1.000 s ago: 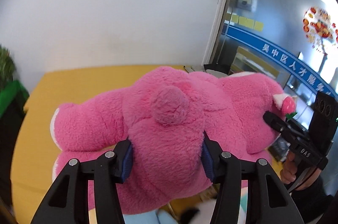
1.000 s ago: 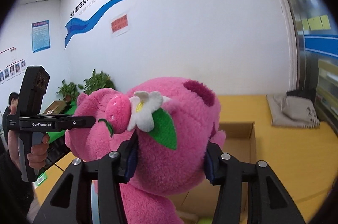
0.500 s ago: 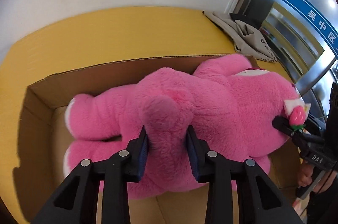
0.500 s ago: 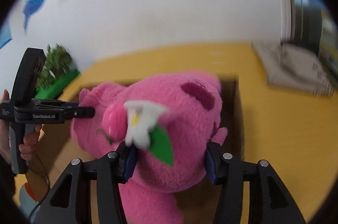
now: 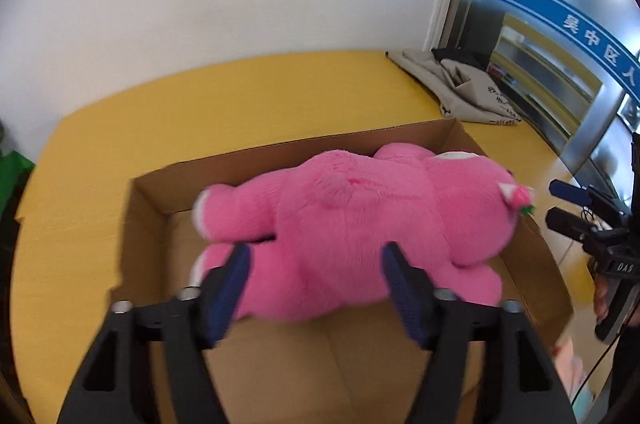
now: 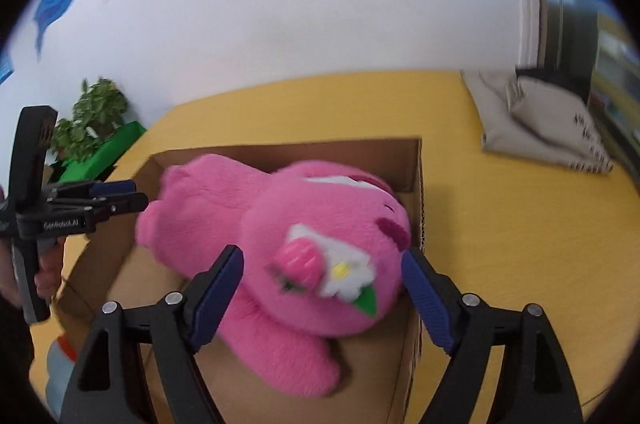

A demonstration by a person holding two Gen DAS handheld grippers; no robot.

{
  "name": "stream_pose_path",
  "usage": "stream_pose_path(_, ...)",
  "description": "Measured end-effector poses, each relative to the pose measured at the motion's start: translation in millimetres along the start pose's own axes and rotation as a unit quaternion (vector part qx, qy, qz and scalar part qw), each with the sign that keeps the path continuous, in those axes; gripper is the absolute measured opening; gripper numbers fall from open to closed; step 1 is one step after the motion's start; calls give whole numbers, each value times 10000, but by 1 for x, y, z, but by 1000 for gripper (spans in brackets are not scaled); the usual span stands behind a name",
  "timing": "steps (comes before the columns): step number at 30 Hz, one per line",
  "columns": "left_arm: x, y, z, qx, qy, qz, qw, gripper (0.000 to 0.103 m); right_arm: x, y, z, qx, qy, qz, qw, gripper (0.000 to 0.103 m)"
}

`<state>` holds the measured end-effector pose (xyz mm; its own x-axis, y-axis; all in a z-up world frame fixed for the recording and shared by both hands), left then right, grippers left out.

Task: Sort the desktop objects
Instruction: 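Lower the pink bear into the cardboard box and open both grippers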

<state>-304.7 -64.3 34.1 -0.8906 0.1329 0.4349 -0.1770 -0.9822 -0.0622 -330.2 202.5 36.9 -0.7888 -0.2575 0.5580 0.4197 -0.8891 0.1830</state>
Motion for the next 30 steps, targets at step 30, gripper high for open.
stream_pose_path(30,-166,23,85,1064,-47,862,9906,102,-118,62,56,-426,471,467,9969,81)
Point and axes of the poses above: each gripper's, at about its wrist camera, not at the fingertips, and z roughly against the way its jaws point, y to its left, x to its top, the point moved 2 cm from there along -z, roughly the way its jaws point, and after that the axes turned 14 degrees about y, right-handed, at the moved point
